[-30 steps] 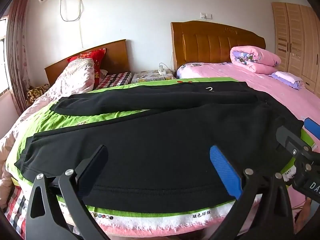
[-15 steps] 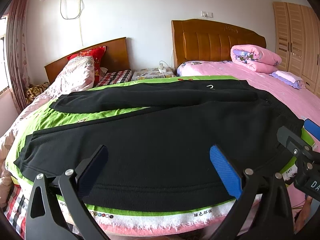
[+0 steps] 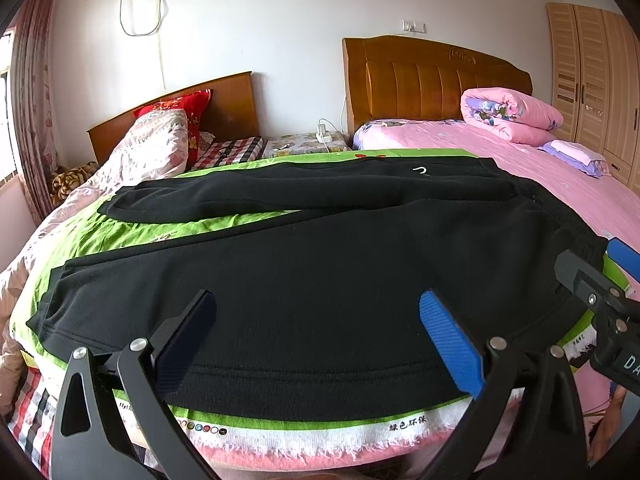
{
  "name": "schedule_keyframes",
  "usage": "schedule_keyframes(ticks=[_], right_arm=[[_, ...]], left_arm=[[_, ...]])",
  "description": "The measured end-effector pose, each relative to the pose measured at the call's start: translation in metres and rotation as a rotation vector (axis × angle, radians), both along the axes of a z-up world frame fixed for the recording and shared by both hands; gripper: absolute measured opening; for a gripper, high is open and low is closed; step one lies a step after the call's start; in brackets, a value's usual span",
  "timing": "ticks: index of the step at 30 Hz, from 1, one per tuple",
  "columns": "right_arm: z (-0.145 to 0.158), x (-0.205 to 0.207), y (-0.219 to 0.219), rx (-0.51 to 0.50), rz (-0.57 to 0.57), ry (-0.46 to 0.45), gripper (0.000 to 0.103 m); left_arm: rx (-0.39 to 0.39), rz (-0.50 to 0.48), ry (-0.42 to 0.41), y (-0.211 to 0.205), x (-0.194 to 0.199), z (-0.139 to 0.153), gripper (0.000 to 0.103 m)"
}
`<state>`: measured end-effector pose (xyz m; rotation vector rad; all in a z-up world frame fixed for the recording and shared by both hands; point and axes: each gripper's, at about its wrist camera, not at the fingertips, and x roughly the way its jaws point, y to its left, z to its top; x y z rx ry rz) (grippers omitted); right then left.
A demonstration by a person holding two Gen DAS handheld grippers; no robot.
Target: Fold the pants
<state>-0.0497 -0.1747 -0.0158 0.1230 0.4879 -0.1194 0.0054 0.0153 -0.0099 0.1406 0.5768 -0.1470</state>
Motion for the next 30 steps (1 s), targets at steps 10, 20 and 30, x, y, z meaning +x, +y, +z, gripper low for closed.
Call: schedule_keyframes(ticks=[10, 20, 30], right_arm=[[-0.0002, 0.0004, 0.0003, 0.002, 0.001, 0.001, 0.099], [-0.0030, -0.0001, 0.0002, 0.011, -0.002, 0.003, 0.099], [-0.0034, 0.0005, -0.0007, 0.020, -0.006, 0.004, 0.099]], left_arm=[[-0.001, -0.005, 0.008, 0.0005, 0.0006, -0.0009, 0.102], [-0.032, -0.024, 0.034, 0.0000, 0.0022, -0.0021, 0.102], [-0.079, -0.020, 0.049, 0.0050, 0.0024, -0.0039, 0.102]])
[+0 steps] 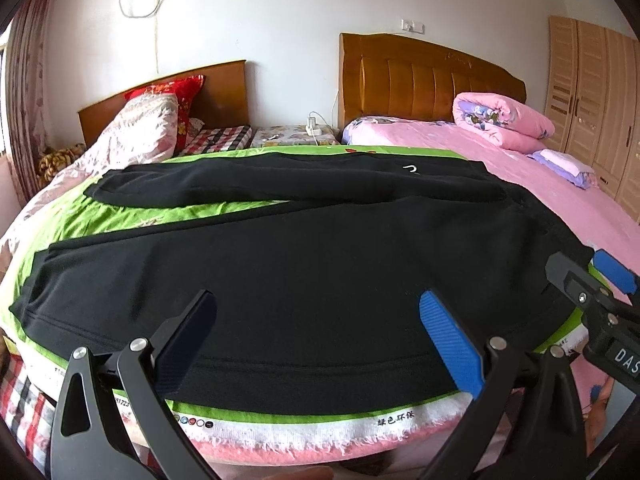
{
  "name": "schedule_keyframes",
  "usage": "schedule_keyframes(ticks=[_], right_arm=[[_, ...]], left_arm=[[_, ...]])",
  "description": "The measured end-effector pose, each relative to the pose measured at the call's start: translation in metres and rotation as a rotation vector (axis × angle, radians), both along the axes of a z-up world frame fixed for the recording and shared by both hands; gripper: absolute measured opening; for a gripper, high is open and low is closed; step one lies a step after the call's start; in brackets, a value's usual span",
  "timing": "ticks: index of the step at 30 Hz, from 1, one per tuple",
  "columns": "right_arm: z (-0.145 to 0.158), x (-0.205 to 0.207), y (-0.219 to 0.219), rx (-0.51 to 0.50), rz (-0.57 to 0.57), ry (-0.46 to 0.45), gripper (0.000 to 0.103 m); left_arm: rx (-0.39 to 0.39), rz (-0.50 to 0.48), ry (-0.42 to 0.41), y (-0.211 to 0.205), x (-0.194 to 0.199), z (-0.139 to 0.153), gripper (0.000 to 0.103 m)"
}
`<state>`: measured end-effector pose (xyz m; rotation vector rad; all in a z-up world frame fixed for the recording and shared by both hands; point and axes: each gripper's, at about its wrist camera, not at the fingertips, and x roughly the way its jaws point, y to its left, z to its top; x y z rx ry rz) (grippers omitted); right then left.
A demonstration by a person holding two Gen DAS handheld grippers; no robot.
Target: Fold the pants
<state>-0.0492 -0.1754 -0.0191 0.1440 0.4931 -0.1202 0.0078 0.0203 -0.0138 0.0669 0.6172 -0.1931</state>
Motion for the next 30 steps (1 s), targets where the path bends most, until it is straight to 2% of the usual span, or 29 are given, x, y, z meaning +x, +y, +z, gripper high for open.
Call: schedule_keyframes(ticks=[5, 14, 18, 21, 23, 25, 28, 30], right_arm=[[-0.001, 0.000, 0.000, 0.007, -0.003, 0.006, 0.099], [-0.002, 0.002, -0.002, 0.002, -0.006, 0.015, 0.099], [0.010, 0.017, -0.008, -0.009, 0.088, 0.008, 0.099], [0.032, 0.051, -0.024, -0.030, 0.201, 0.002, 0.099], [0.050, 0.092, -0.035, -0.089, 0.294, 0.011, 0.099], [0.058, 0.147, -0.044, -0.166, 0.379, 0.069, 0.099], [0.049, 0.242, -0.058, -0.245, 0.453, 0.213, 0.099], [0.034, 0.305, -0.069, -0.227, 0.487, 0.292, 0.099]], left_arm=[[0.001, 0.018, 0.029, 0.003, 0.004, -0.005, 0.102], [0.083, 0.055, 0.072, 0.004, 0.014, -0.012, 0.102], [0.110, 0.006, 0.096, 0.002, 0.024, -0.012, 0.102], [0.124, -0.069, 0.129, -0.002, 0.044, -0.004, 0.102], [0.131, -0.120, 0.149, -0.003, 0.067, 0.006, 0.102], [0.068, -0.182, 0.155, 0.001, 0.093, 0.021, 0.102], [-0.127, -0.231, 0.179, 0.018, 0.147, 0.038, 0.101], [-0.187, -0.231, 0.226, 0.023, 0.183, 0.041, 0.101]])
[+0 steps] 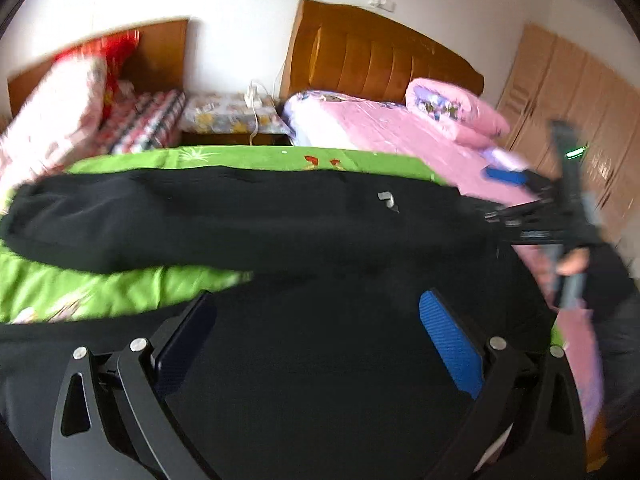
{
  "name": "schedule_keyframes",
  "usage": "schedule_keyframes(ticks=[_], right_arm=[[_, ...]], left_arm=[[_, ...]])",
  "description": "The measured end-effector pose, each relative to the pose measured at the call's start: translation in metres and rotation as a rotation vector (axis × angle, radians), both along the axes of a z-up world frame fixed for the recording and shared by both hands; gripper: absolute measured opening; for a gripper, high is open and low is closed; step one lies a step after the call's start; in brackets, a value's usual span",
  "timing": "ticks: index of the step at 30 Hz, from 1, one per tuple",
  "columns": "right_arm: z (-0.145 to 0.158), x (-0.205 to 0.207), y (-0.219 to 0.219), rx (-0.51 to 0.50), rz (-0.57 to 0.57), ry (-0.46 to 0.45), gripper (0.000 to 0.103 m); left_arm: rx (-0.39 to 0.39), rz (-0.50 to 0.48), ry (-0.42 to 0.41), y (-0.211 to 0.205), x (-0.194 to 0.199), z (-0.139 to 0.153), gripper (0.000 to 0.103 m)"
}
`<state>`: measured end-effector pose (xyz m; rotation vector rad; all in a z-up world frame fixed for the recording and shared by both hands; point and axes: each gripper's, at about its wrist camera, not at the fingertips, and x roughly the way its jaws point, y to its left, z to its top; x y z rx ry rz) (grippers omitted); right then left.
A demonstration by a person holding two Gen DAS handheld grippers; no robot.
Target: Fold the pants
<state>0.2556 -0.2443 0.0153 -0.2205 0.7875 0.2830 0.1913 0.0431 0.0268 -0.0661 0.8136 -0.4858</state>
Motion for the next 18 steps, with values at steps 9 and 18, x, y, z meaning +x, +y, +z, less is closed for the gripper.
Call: schedule_keyframes(ticks=[9, 18], right_arm=[[-0.078, 0.149, 0.003, -0.046, 0.216, 0.292, 0.099], [-0.080, 0.150, -0.004, 0.019, 0.323, 0.357, 0.041]], left_arm=[[-0.222, 0.028, 0.346, 0.033, 0.124, -0.008, 0.100], [-0.380, 0.058, 0.577, 0.015, 0.224, -0.046, 0.100]])
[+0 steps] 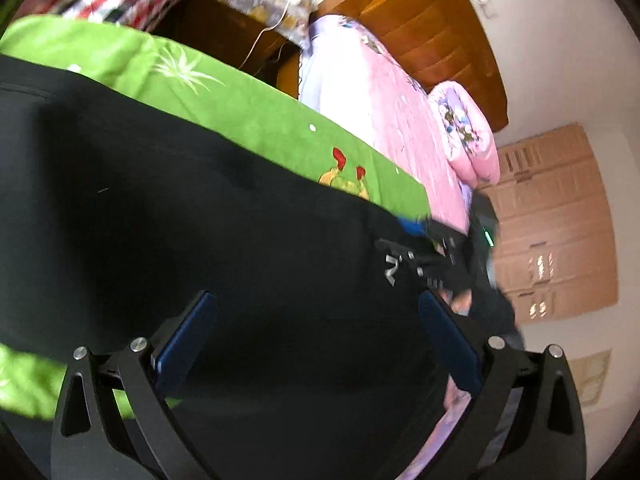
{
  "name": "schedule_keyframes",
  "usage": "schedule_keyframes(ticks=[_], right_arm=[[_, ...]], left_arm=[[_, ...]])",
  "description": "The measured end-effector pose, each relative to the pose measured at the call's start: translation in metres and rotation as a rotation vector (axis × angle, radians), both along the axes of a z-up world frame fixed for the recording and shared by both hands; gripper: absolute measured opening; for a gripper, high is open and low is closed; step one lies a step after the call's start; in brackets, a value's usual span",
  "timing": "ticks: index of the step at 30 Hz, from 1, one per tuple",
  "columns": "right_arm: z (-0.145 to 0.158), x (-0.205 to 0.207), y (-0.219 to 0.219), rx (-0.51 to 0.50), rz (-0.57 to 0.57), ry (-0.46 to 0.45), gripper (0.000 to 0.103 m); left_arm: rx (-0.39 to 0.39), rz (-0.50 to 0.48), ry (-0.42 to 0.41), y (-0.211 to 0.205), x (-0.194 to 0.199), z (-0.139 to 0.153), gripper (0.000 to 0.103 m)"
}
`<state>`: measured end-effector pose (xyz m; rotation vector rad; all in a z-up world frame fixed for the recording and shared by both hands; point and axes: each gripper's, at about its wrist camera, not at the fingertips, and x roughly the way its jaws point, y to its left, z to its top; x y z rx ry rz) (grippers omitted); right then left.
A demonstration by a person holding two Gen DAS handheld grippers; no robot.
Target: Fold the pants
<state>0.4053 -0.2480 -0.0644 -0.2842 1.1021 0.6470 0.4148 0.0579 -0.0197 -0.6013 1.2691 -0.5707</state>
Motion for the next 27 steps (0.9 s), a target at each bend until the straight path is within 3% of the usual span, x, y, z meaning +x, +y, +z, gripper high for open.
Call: schedule_keyframes(ticks=[2, 4, 8, 12, 13, 14, 15, 18, 20, 23, 25, 27], right_arm=[[0.009, -0.022, 0.011, -0.082, 0.016, -0.078, 0.023], [0.025, -0.053, 0.025, -0.163, 0.021, -0.192, 0.015], [0.063, -0.127, 0.030, -0.163, -0.043, -0.427, 0.012], [0.070, -0.191, 0.034, -0.143, -0.095, -0.544, 0.012], [0.068, -0.199, 0.034, -0.138, -0.118, -0.556, 0.012], [0.065, -0.204, 0.032, -0.128, -0.150, -0.556, 0.012], [0.063, -0.208, 0.031, -0.120, -0.168, -0.556, 0.012], [0.066, -0.221, 0.034, -0.085, -0.222, -0.598, 0.012], [0.077, -0.242, 0.035, -0.045, -0.246, -0.636, 0.012], [0.089, -0.293, 0.030, 0.026, -0.278, -0.667, 0.012], [0.083, -0.328, 0.026, 0.079, -0.297, -0.617, 0.013], [0.064, -0.351, 0.025, 0.082, -0.321, -0.570, 0.018]], left_arm=[[-0.015, 0.018, 0.024, -0.011, 0.019, -0.009, 0.100], [-0.009, 0.054, 0.054, -0.021, 0.033, -0.019, 0.101], [-0.020, 0.131, 0.105, -0.029, 0.043, -0.030, 0.101], [-0.014, 0.142, 0.115, -0.042, 0.039, -0.036, 0.097], [0.008, 0.129, 0.104, -0.046, 0.034, -0.037, 0.068], [0.060, 0.111, 0.087, -0.049, 0.026, -0.036, 0.023], [0.109, 0.099, 0.058, -0.051, 0.018, -0.033, 0.018], [0.131, 0.105, -0.098, -0.043, -0.027, -0.005, 0.015], [0.155, 0.108, -0.289, -0.039, -0.085, 0.034, 0.015], [0.175, 0.090, -0.491, -0.033, -0.172, 0.066, 0.015], [0.210, 0.048, -0.563, -0.036, -0.224, 0.063, 0.018], [0.234, 0.039, -0.555, -0.036, -0.252, 0.039, 0.023]])
